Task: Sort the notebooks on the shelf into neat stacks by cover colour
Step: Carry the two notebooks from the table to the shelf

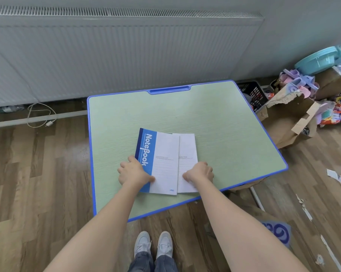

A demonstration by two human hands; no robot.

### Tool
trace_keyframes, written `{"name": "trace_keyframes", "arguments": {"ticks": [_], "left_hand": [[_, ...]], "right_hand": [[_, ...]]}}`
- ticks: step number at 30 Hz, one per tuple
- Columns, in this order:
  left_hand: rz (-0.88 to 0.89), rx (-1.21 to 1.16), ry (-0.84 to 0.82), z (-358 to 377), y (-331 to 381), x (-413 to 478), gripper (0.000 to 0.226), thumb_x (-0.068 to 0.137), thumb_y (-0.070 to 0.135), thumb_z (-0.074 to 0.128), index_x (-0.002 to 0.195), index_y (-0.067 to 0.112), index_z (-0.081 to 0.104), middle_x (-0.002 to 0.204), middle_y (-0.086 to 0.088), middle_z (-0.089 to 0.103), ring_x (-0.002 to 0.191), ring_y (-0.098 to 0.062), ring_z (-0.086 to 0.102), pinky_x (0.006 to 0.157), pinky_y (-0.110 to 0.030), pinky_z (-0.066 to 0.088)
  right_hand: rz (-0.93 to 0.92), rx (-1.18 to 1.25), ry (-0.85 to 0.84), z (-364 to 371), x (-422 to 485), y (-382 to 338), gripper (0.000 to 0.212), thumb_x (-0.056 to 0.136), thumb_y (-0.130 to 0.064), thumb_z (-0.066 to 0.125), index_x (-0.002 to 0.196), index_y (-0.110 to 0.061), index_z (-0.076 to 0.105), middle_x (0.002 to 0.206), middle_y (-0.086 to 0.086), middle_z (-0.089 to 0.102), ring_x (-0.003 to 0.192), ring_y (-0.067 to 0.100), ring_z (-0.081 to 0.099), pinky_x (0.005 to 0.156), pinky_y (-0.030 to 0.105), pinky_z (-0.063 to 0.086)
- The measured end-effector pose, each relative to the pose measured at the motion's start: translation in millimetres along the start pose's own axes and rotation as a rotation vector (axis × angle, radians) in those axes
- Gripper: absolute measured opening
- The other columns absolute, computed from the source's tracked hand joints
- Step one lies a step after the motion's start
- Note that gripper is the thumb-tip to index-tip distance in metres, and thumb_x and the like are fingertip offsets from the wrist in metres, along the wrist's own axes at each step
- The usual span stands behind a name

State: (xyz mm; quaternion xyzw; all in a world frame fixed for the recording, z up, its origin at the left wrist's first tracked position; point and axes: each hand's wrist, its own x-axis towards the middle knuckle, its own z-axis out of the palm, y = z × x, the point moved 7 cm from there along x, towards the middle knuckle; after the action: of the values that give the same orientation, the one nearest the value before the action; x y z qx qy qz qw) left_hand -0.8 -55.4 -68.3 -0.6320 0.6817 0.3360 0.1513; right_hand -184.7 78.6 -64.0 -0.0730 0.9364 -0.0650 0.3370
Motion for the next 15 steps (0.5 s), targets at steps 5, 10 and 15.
{"name": "trace_keyframes", "arguments": {"ticks": [5,10,15], "left_hand": [[0.03,-0.079,-0.003,-5,-1,5,0.076,0.072,0.03,0.079,0.127,0.004,0.034,0.127,-0.014,0.043,0.112,-0.03,0.051,0.083,-0.039,0.048],[0.076,-0.176,0.009,-22,1,3,0.054,0.08,0.021,0.071,0.117,0.005,0.035,0.115,-0.011,0.055,0.102,-0.031,0.056,0.078,-0.038,0.049],[0.141,-0.285,0.114,-58,2,-6,0.044,0.085,0.015,0.064,0.115,0.005,0.034,0.114,-0.012,0.056,0.101,-0.034,0.056,0.082,-0.043,0.051]], "right_hand": [[-0.023,0.115,-0.032,-10,1,-5,0.054,0.086,-0.012,0.059,0.13,0.004,0.032,0.133,0.017,0.046,0.116,0.031,0.052,0.076,0.027,0.042],[-0.142,0.097,-0.02,-25,-7,-21,0.032,0.087,-0.008,0.05,0.117,0.002,0.05,0.123,0.016,0.056,0.108,0.031,0.056,0.074,0.027,0.043],[-0.336,0.028,-0.011,-48,-16,-61,0.03,0.092,-0.006,0.041,0.12,-0.002,0.048,0.123,0.015,0.054,0.11,0.032,0.054,0.078,0.03,0.043]]}}
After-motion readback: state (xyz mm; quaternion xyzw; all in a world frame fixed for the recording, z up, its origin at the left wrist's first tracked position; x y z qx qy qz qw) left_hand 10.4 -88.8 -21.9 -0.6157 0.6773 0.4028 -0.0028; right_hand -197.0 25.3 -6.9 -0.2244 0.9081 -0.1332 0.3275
